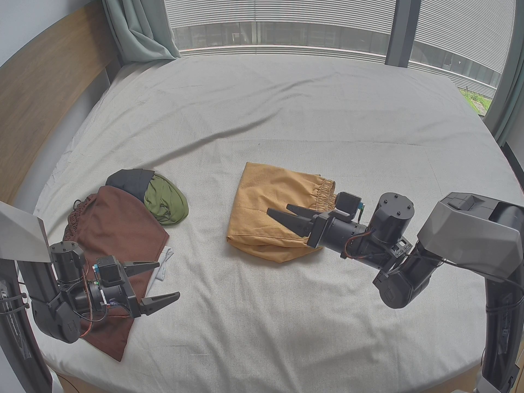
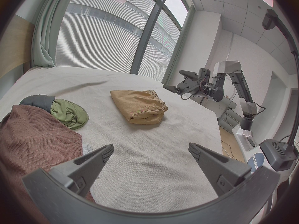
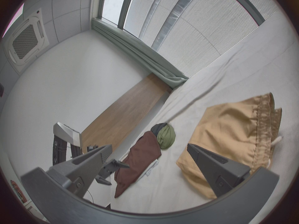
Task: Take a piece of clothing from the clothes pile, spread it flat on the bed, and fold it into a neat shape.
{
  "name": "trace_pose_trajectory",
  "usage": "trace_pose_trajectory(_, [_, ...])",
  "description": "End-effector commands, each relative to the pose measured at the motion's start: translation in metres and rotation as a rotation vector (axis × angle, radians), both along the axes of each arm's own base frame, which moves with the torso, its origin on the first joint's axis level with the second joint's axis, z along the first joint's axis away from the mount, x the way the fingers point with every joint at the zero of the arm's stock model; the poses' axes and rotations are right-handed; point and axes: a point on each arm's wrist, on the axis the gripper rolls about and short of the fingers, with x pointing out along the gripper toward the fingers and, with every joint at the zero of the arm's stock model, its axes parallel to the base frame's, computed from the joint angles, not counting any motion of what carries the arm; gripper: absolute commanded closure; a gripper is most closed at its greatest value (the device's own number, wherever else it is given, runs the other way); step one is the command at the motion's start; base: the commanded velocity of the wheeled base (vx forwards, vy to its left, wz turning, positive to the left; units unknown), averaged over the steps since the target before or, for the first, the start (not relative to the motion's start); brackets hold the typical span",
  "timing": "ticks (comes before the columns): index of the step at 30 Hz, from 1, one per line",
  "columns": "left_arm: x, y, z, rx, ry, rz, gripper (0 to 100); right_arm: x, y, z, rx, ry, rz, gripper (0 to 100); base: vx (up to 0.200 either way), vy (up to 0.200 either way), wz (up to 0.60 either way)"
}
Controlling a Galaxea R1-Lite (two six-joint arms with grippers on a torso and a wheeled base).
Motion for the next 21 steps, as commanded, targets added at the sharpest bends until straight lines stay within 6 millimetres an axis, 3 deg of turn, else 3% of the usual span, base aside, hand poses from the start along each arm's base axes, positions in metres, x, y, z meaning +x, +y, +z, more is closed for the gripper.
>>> trace_pose_trajectory(1, [0.000,0.000,-0.001,0.000,0.003,-0.001,0,0.010,-0.003,0.008,0.027,-0.023,-0.016,0,0.000,0.000,0.00])
trace_pose_trajectory(10, [0.000,0.000,-0.001,0.000,0.005,0.001,0,0.040,-0.017,-0.023,0.018,0.006,-0.074,0,0.000,0.000,0.00])
trace_pose_trajectory(16, [0.000,0.000,-0.003,0.000,0.009,-0.001,0,0.047,-0.018,-0.059,-0.009,0.059,-0.084,0,0.000,0.000,0.00])
trace_pose_trajectory(21, [0.000,0.000,-0.003,0.000,0.011,-0.001,0,0.054,-0.019,-0.071,-0.014,0.070,-0.093,0,0.000,0.000,0.00])
